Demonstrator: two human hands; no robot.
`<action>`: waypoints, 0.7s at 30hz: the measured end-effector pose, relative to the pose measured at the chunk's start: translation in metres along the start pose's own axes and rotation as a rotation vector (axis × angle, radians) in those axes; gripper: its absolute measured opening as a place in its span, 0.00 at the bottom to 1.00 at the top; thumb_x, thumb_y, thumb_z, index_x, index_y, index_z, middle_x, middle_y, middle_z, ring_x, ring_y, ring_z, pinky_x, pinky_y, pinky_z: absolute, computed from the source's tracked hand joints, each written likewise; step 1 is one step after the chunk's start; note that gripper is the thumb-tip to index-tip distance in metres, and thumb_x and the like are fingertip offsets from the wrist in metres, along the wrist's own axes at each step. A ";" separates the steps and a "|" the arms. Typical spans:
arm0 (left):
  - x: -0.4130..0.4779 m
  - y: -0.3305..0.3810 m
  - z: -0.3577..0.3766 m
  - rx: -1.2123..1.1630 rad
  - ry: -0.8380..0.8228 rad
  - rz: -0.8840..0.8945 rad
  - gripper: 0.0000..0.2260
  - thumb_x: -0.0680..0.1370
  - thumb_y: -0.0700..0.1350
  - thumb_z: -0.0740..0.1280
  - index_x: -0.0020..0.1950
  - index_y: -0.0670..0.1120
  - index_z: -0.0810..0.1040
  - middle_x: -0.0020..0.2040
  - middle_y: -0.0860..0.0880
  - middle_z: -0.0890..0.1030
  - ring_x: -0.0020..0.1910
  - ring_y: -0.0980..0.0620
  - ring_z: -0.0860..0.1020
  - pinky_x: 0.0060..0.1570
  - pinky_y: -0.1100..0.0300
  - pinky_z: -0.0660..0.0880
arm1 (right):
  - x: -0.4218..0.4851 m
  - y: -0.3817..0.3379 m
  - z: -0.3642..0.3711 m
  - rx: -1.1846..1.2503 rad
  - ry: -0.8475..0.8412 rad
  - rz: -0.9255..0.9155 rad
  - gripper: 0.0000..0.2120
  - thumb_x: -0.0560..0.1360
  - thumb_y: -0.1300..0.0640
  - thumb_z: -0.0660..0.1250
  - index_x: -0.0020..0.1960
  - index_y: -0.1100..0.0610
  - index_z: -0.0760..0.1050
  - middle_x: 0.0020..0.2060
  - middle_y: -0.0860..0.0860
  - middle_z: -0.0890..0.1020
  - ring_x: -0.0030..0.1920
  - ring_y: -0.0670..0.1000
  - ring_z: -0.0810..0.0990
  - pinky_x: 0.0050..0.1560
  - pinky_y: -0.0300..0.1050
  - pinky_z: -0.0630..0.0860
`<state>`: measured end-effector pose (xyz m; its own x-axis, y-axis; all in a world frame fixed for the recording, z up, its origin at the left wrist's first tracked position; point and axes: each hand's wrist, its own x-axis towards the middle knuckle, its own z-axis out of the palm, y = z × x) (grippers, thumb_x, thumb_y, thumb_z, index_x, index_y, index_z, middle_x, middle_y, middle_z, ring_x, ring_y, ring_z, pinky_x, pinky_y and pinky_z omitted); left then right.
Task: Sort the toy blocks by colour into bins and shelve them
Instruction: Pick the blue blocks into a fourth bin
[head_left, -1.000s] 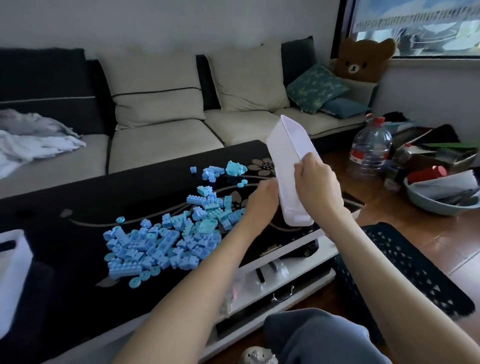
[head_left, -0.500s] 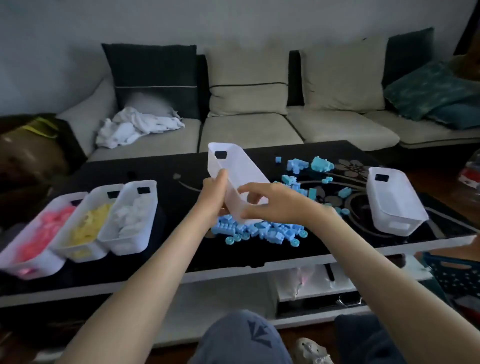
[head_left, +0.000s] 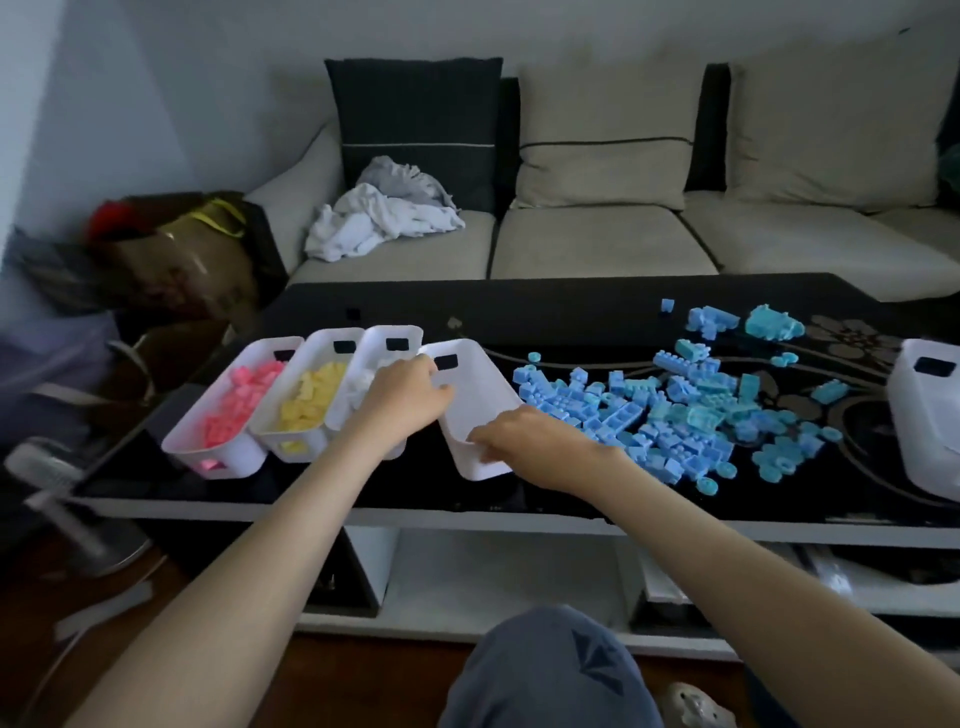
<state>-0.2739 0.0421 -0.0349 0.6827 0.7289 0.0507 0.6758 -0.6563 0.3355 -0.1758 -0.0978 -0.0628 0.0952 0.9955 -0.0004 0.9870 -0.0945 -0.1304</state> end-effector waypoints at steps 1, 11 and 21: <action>0.000 -0.003 0.001 0.022 -0.013 -0.005 0.17 0.79 0.49 0.61 0.65 0.45 0.71 0.52 0.46 0.79 0.45 0.50 0.76 0.39 0.59 0.70 | 0.004 -0.006 0.002 0.058 -0.016 -0.019 0.19 0.77 0.69 0.54 0.63 0.55 0.72 0.54 0.55 0.77 0.58 0.56 0.74 0.57 0.46 0.71; 0.000 0.012 0.018 0.436 0.013 0.017 0.18 0.76 0.35 0.58 0.66 0.40 0.67 0.64 0.39 0.67 0.64 0.41 0.66 0.57 0.55 0.68 | -0.016 0.040 -0.003 0.495 0.144 0.139 0.32 0.71 0.53 0.72 0.71 0.49 0.63 0.68 0.46 0.65 0.67 0.45 0.62 0.66 0.41 0.62; 0.007 0.082 0.076 0.554 -0.170 0.530 0.20 0.77 0.54 0.64 0.66 0.48 0.70 0.64 0.46 0.71 0.66 0.45 0.65 0.62 0.49 0.60 | -0.036 0.112 0.015 0.247 -0.032 0.416 0.21 0.73 0.56 0.69 0.64 0.53 0.67 0.60 0.51 0.71 0.58 0.52 0.71 0.58 0.47 0.70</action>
<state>-0.1924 -0.0209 -0.0784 0.9557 0.2812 -0.0868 0.2579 -0.9424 -0.2131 -0.0711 -0.1443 -0.0925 0.4672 0.8741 -0.1327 0.8052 -0.4827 -0.3445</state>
